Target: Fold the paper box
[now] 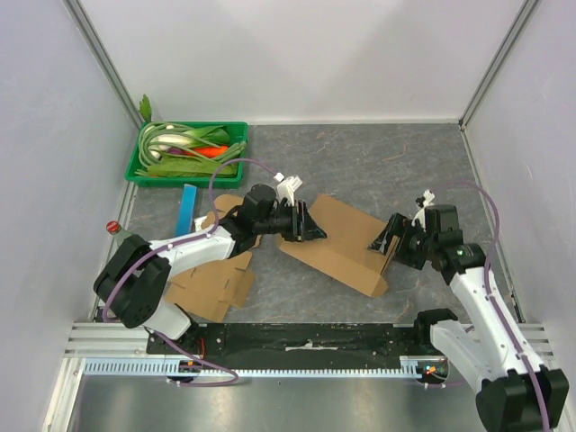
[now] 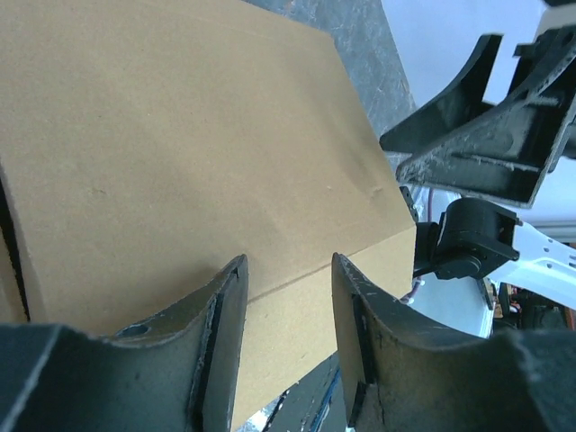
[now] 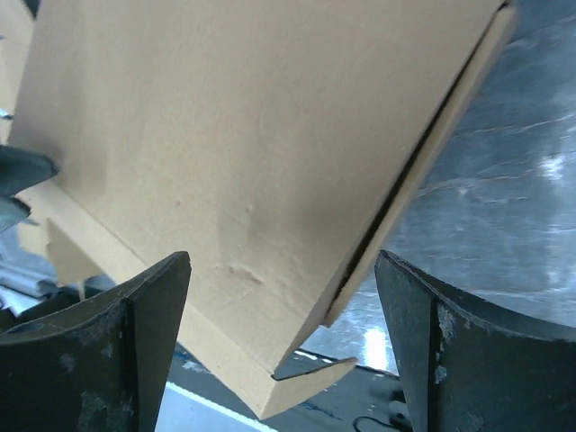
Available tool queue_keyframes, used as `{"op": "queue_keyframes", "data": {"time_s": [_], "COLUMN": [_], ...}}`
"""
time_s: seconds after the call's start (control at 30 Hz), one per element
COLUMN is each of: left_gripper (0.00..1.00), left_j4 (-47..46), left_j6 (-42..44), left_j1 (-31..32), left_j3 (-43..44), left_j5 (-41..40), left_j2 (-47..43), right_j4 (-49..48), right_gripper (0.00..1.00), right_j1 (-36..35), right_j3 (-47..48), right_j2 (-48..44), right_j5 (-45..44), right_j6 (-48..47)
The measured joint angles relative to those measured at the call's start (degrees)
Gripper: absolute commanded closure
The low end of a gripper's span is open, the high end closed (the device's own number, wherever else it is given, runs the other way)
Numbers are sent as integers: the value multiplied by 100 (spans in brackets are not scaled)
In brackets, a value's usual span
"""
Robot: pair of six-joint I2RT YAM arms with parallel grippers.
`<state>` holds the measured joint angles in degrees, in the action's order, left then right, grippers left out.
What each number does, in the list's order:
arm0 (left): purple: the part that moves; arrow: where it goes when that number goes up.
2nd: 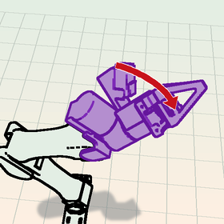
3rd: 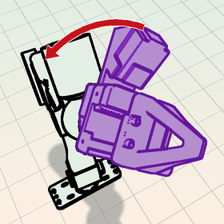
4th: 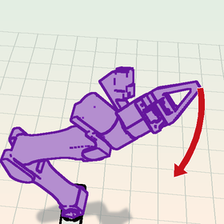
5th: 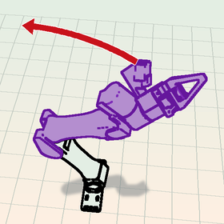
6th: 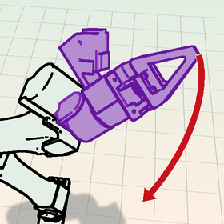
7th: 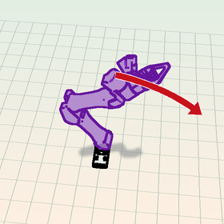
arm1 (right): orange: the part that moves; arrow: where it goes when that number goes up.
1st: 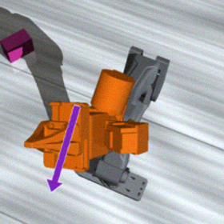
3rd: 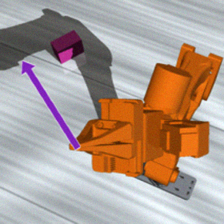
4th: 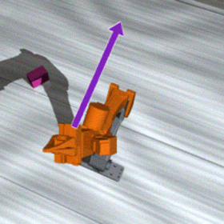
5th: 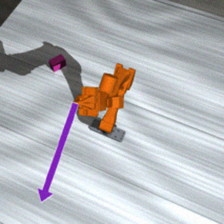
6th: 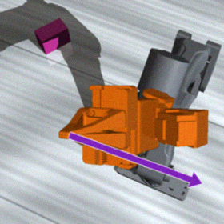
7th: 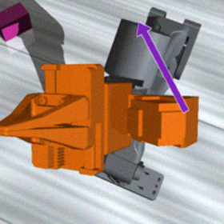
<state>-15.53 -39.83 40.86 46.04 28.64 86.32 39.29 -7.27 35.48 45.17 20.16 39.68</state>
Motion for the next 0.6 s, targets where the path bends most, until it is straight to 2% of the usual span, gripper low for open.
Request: {"op": "queue_keyframes", "data": {"time_s": [0.1,0.23,0.33,0.37,0.47,0.6], "left_gripper": [55,58,60,61,62,62], "left_j4": [9,4,-7,-22,-101,-201], "left_j6": [2,0,0,0,2,11], "left_j1": [2,4,4,4,4,4], "left_j3": [0,-2,-20,-33,-101,-378], "left_j5": [2,22,33,33,-2,-234], "left_j2": [-15,-46,-46,-39,17,195], "right_j4": [367,466,26,-129,-892,-1429], "right_gripper": [15,30,53,66,67,66], "right_j1": [2,4,4,0,0,7], "right_j3": [494,649,240,57,-903,-2041], "right_j2": [302,-284,-765,-831,-997,-1154], "right_j5": [-400,-144,509,662,1165,1360], "right_j6": [-391,-345,-7,101,664,1169]}}
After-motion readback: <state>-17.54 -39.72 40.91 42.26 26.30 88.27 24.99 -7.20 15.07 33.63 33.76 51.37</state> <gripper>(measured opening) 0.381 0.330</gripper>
